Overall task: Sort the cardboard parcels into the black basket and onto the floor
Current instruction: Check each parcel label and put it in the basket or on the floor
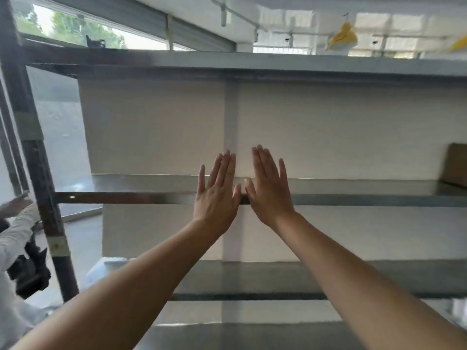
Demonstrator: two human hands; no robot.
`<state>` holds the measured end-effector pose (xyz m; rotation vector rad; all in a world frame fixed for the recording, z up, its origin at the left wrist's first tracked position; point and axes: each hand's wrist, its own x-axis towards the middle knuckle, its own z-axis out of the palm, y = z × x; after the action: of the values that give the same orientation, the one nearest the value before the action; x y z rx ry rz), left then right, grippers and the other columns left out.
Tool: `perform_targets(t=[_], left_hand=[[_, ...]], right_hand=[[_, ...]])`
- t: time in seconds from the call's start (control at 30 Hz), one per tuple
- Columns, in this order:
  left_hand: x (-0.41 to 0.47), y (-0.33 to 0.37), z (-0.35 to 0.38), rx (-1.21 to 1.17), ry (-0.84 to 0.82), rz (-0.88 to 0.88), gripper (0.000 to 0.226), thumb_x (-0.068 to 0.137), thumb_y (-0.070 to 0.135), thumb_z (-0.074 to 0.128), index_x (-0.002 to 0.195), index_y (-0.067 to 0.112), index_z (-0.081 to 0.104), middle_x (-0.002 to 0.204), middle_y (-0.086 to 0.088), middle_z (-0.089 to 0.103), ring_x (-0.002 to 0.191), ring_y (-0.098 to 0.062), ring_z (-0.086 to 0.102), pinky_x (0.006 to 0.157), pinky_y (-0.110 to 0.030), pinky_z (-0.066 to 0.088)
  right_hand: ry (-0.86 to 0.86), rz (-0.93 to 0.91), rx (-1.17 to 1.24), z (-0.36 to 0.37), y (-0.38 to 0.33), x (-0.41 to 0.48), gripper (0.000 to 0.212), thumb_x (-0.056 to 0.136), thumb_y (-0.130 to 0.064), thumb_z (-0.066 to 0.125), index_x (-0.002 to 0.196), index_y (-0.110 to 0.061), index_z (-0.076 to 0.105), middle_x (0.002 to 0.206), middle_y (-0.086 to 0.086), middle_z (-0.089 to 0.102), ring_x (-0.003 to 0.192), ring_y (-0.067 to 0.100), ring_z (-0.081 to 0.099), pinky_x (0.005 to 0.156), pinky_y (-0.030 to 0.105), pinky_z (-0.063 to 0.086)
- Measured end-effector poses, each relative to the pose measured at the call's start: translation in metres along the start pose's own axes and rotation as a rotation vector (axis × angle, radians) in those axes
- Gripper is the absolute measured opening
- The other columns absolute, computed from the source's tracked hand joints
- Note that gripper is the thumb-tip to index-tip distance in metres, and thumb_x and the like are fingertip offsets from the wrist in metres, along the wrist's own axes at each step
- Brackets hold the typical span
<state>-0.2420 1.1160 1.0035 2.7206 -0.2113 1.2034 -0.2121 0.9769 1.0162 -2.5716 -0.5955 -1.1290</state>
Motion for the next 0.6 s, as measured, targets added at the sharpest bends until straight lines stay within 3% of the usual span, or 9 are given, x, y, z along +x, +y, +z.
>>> perform_targets(t=[0.27,0.6], left_hand=[[-0.006,0.221,0.035,-0.156,-0.051,0.177,0.064,0.105,0.036,0.02,0.155,0.017,-0.014,0.162,0.002,-0.021,0.148,-0.012,-0.021,0.122,-0.046,-0.007],[-0.07,0.507,0.067,-0.414,-0.178,0.507,0.062,0.105,0.037,0.017,0.155,0.014,-0.01,0.164,0.0,-0.013,0.15,-0.013,-0.013,0.122,-0.045,-0.006]], right_hand=[[-0.01,0.202,-0.23,-0.13,0.174,-0.113,0.065,0.105,-0.036,0.028,0.157,-0.017,-0.006,0.165,0.0,-0.01,0.151,0.013,-0.011,0.123,0.045,-0.003],[-0.046,0.632,-0.5,-0.289,0.342,-0.312,0.068,0.104,-0.036,0.029,0.157,-0.014,-0.007,0.165,0.0,-0.009,0.151,0.013,-0.011,0.122,0.047,-0.006]])
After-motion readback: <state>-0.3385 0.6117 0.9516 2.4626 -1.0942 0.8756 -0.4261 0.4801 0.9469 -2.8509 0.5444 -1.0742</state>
